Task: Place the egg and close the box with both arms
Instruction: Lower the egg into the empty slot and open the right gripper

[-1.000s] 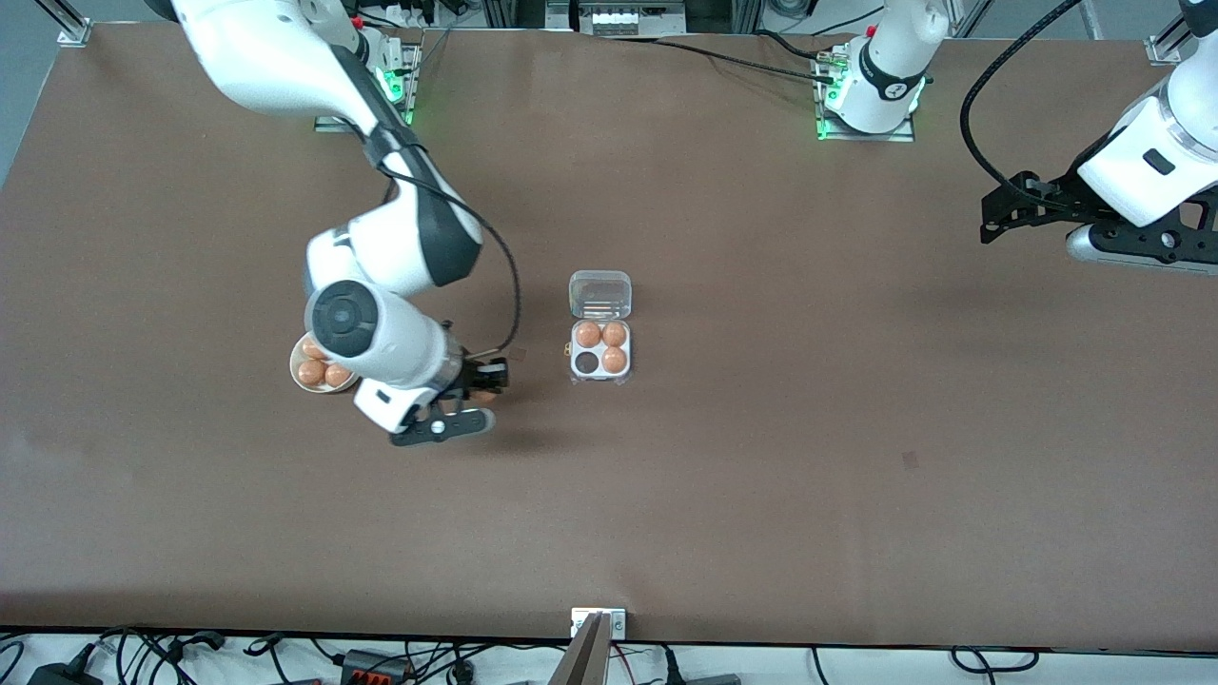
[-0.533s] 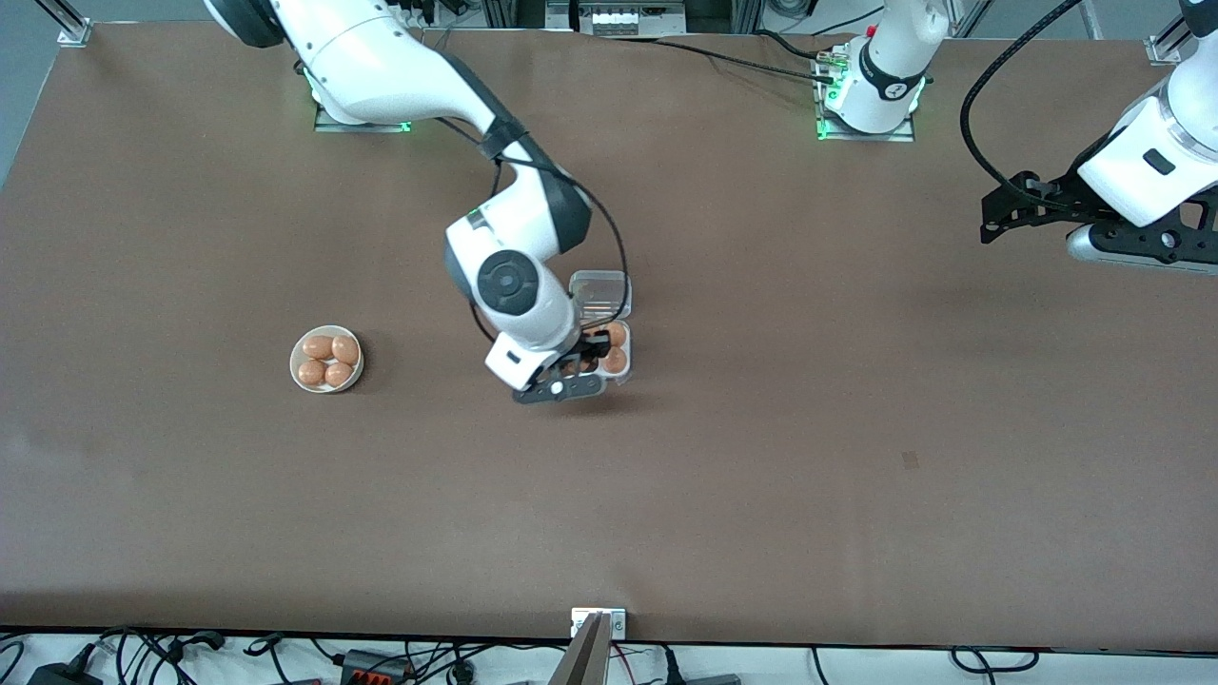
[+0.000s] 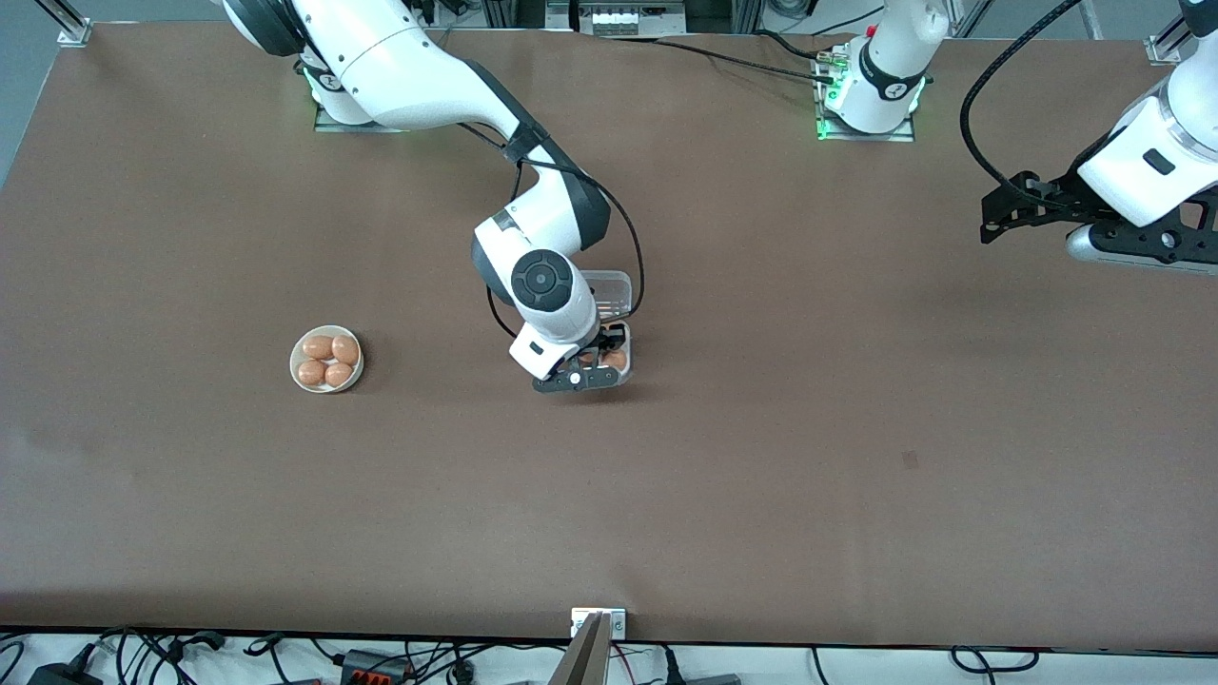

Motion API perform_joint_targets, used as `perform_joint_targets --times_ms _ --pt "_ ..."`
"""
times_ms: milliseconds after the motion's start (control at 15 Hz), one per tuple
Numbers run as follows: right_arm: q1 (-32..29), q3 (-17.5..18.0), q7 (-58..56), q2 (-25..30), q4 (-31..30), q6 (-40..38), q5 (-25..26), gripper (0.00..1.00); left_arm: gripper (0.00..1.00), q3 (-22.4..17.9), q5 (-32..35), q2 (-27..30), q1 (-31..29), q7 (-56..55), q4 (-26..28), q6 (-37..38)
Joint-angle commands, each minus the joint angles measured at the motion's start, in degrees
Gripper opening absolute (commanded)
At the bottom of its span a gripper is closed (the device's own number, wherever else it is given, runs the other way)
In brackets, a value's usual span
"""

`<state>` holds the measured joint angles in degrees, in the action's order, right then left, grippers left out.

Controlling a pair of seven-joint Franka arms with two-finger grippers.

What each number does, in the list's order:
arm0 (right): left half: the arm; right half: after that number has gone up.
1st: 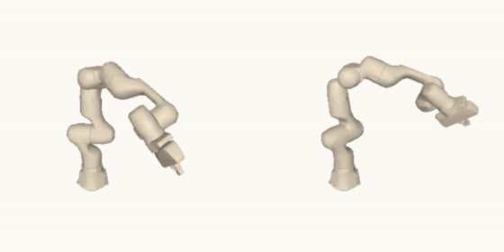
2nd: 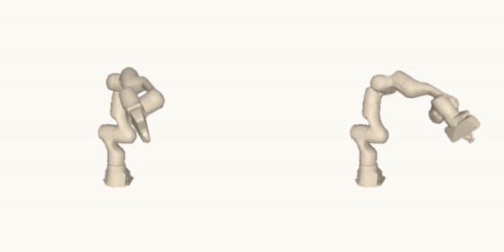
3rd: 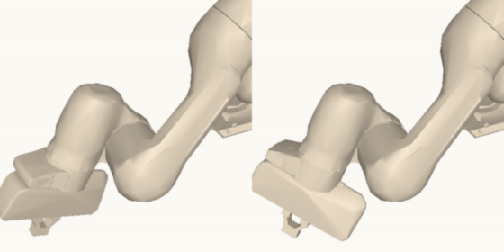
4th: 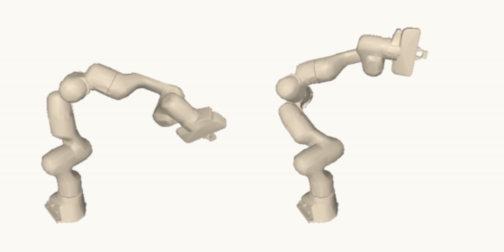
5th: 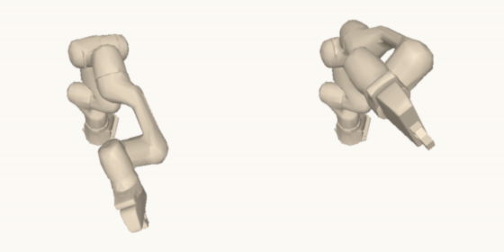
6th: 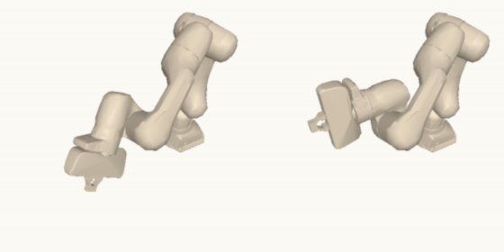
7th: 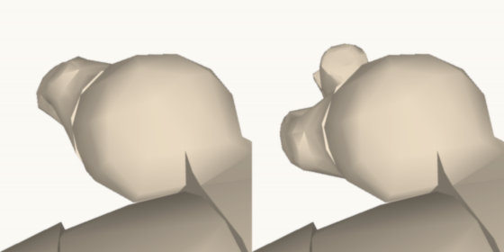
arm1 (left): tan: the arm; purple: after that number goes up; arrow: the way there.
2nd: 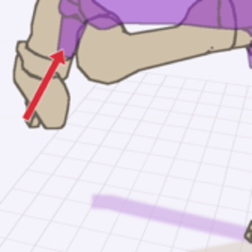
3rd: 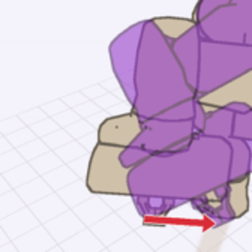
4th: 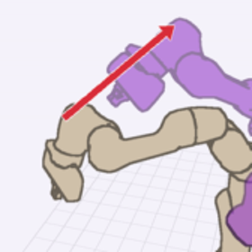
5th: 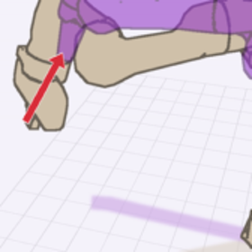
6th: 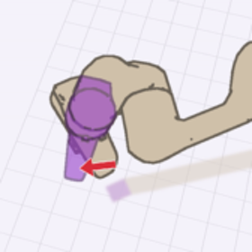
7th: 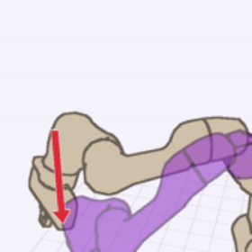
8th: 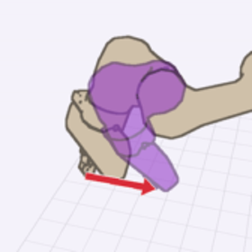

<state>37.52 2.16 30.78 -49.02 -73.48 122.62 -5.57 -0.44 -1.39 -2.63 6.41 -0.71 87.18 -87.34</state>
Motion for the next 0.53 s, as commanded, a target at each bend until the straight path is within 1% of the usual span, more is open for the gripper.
perform_joint_targets --times_ms 0,133,200,267,467 --pt "0.62 -0.49 1.65 -1.25 1.85 -0.19 0.65 0.00 1.00 0.00 1.12 -0.18 0.36 -0.43 -1.40 1.38" --pt "0.62 -0.49 2.26 -1.77 1.67 -0.10 0.82 0.00 1.00 0.00 1.12 -0.18 0.36 -0.43 -1.40 1.38" --pt "0.62 -0.49 3.22 -1.95 1.76 -0.10 0.39 0.47 1.00 -0.09 1.12 -0.18 0.36 -0.43 -1.40 1.38" --pt "0.62 -0.49 4.54 -1.95 1.67 -0.02 0.73 0.99 1.00 0.00 1.12 -0.18 0.36 -0.43 -1.40 1.38" --pt "0.45 -0.40 6.66 -1.08 2.20 0.78 0.47 1.00 1.00 0.00 1.12 -0.18 0.44 -0.43 -1.31 1.38"
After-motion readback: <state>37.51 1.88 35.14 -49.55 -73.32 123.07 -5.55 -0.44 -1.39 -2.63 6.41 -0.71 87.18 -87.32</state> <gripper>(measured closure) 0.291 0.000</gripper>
